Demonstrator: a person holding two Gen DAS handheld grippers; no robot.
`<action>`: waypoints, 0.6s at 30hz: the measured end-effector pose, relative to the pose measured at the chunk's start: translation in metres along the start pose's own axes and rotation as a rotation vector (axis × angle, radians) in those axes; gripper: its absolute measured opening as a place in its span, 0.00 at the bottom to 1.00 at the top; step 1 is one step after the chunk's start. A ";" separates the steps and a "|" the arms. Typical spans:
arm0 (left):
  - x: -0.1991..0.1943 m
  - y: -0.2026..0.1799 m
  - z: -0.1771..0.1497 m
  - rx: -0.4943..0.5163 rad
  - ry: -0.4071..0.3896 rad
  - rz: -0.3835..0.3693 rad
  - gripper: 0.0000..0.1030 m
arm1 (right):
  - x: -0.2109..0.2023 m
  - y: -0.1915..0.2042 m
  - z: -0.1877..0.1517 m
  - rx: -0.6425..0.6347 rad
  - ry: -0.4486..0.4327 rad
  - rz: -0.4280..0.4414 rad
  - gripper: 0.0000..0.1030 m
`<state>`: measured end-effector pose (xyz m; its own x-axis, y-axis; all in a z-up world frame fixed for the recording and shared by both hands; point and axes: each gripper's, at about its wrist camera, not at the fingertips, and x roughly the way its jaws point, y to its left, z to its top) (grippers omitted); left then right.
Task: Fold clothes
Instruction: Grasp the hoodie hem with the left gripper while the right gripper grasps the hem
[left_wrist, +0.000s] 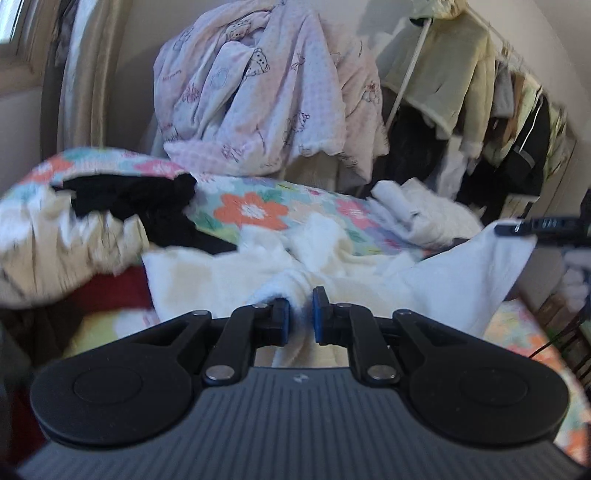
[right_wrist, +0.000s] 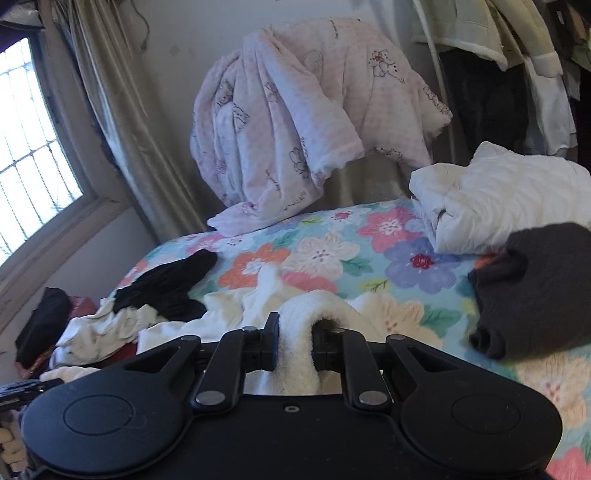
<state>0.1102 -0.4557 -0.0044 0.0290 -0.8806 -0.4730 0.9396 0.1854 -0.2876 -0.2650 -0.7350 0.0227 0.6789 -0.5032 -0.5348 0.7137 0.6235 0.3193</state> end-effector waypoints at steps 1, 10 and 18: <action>0.009 0.001 0.002 0.022 0.006 0.017 0.11 | 0.010 -0.001 0.004 0.001 0.006 -0.002 0.17; 0.090 0.049 -0.003 -0.040 0.135 0.124 0.11 | 0.105 -0.034 0.016 0.039 0.094 -0.021 0.17; 0.119 0.051 -0.020 0.115 0.145 0.205 0.11 | 0.166 -0.058 0.014 0.059 0.166 -0.063 0.17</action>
<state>0.1550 -0.5422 -0.0918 0.1816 -0.7565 -0.6283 0.9519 0.2956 -0.0809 -0.1913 -0.8628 -0.0733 0.5983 -0.4315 -0.6751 0.7661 0.5550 0.3242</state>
